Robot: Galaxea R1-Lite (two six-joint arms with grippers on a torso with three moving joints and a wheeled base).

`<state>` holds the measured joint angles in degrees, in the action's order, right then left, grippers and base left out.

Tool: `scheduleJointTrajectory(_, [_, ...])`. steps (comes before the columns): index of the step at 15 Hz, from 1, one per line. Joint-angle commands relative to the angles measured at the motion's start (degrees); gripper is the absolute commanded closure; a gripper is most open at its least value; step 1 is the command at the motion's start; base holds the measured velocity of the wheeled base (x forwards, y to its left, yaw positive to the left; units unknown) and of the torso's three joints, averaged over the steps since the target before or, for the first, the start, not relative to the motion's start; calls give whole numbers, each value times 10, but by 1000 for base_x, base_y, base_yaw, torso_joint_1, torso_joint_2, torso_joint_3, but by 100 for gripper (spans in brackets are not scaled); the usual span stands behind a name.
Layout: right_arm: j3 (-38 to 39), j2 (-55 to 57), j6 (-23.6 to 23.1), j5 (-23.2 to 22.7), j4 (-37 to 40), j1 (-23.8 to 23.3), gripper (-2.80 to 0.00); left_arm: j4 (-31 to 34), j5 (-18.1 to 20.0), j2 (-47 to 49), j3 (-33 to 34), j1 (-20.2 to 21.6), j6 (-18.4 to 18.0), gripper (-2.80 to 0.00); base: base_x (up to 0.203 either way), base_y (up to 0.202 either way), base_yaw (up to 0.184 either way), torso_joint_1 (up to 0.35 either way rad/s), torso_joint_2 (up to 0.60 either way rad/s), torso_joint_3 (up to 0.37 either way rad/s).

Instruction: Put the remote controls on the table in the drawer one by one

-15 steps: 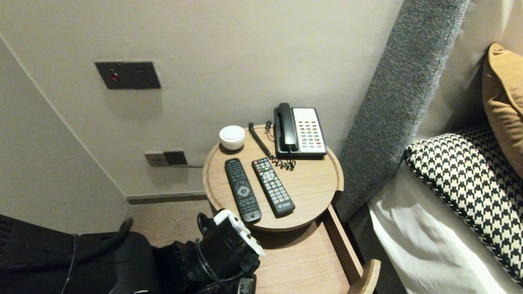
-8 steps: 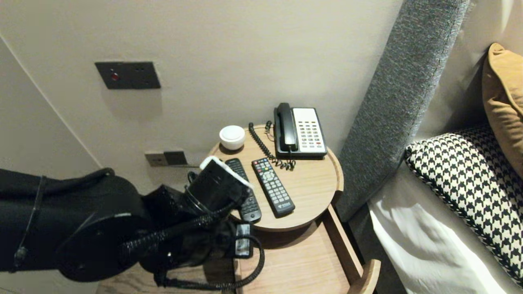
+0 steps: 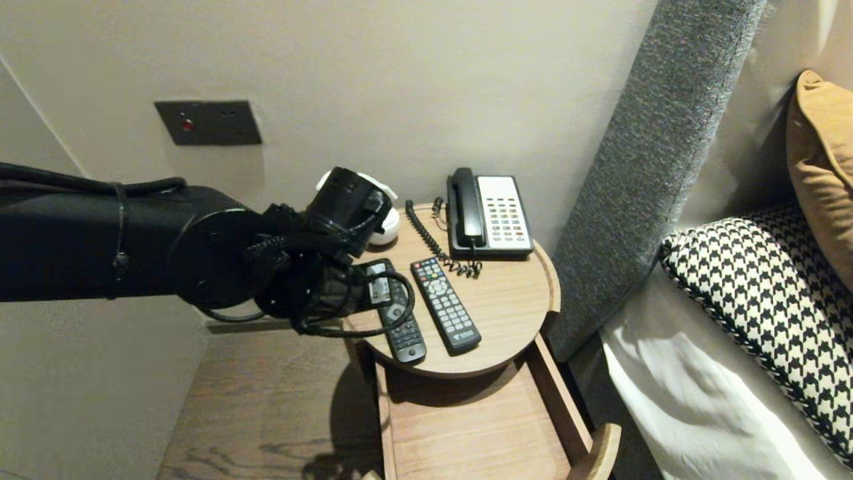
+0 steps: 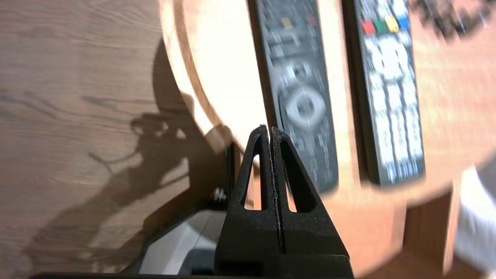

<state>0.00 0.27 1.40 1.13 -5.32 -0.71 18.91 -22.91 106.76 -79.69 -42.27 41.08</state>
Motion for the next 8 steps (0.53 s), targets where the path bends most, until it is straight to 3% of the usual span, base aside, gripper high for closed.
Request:
scheduleJointTrajectory(1, [23,0,0,0,0,0,0,1,-6,39,-25,12,19,0,0,0,0,0,0,0])
scheduleJointTrajectory(3, [23,0,0,0,0,0,0,0,-10,53,-35,14,41,0,0,0,0,0,0,0])
scheduleJointTrajectory(4, [23,0,0,0,0,0,0,-1,-10,64,-41,14,46,-280,0,0,0,0,0,0])
scheduleJointTrajectory(8, [23,0,0,0,0,0,0,1,-19,91,-78,4,78,-280,0,0,0,0,0,0])
